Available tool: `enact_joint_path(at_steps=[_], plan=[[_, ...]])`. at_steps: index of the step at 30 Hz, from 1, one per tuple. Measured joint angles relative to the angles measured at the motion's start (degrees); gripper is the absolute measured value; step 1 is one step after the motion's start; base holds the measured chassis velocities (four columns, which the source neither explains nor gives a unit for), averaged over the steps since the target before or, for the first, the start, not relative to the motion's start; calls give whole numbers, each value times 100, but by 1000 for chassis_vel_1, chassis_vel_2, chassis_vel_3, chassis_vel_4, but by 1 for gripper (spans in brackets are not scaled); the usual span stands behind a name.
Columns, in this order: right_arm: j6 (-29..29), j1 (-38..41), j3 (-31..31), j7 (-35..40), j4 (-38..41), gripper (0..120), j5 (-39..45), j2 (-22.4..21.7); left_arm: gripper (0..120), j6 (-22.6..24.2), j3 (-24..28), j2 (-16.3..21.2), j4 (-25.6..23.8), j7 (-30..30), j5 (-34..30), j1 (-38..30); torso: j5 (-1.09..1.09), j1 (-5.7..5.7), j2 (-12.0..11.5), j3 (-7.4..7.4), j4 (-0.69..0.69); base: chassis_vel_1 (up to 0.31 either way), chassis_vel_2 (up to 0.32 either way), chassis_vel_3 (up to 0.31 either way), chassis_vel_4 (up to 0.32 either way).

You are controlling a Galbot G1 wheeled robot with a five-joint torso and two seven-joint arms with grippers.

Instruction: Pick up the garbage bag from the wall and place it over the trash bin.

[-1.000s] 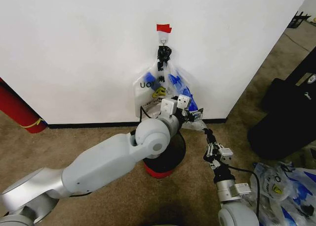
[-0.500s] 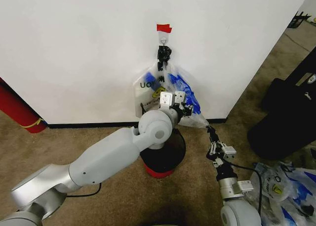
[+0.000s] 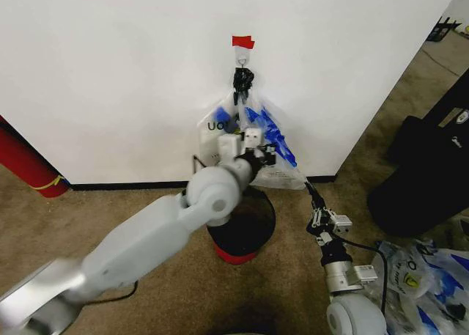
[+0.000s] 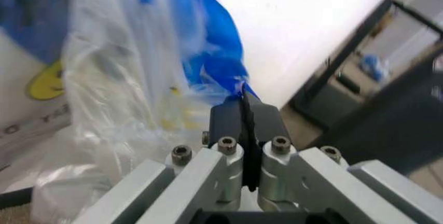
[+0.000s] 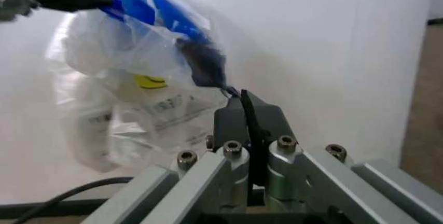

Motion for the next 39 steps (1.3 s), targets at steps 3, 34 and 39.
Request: enact_joint_path(at_steps=[3, 34, 39], plan=[[-16, -195, 62, -200, 130, 0, 152, -103, 0, -91, -251, -2, -84, 8, 43, 221, 1, 0, 0, 0, -2, 0, 0, 0, 0], [-1275, 3282, -1272, -822, -2124, 99, 4443, -1454, 0, -108, -1264, 622, -566, 154, 177, 1377, 0, 2, 0, 1, -1, 0, 0, 0, 0], [-1286, 3706, -1687, -931, -2572, 96, 4428, -1228, 0, -101, -1223, 618, -544, 155, 150, 1301, 1, 1, 0, 1, -3, 0, 0, 0, 0]])
